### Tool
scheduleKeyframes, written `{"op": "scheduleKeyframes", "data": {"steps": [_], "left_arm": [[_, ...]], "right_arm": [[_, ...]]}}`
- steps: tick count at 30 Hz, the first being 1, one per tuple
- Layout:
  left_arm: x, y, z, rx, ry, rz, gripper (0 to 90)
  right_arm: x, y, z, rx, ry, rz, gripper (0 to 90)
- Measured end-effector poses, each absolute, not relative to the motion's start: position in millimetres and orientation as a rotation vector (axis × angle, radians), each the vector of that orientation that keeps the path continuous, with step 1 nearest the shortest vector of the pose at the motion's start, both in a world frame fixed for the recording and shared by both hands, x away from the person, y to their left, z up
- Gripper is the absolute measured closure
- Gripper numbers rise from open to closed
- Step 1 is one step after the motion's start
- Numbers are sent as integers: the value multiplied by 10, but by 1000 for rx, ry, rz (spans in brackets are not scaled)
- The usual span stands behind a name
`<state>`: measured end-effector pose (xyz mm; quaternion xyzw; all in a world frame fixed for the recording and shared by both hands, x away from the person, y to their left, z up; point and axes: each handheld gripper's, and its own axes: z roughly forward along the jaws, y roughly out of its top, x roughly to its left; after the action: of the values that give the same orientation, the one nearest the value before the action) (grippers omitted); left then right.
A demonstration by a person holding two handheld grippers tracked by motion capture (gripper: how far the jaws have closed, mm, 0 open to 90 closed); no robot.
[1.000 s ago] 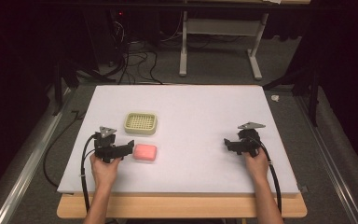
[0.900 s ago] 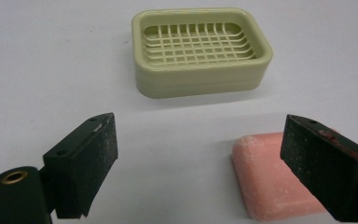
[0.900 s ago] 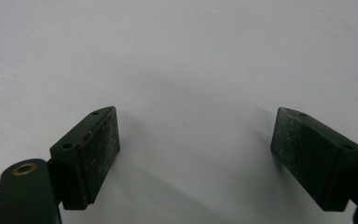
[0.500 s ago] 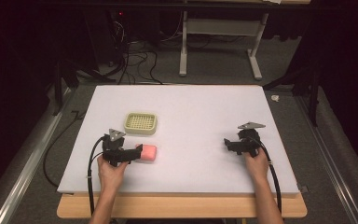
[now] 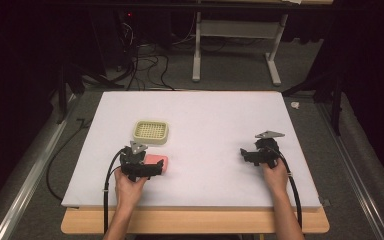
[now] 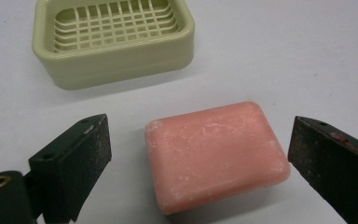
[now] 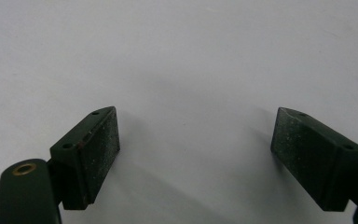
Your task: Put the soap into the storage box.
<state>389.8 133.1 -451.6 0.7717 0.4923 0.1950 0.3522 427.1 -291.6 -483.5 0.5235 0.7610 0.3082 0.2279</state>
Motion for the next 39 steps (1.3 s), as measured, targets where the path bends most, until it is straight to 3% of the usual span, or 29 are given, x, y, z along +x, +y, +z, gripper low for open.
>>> {"op": "scheduleKeyframes", "data": {"steps": [24,39], "left_arm": [[3976,1155,-4748,2045,1327,466,50],[3981,1133,-4823,2066,1332,496,96]], "right_arm": [[4271,-2916,-4835,1442,2096,849,160],[4272,-2916,-4836,1442,2094,851,160]]}}
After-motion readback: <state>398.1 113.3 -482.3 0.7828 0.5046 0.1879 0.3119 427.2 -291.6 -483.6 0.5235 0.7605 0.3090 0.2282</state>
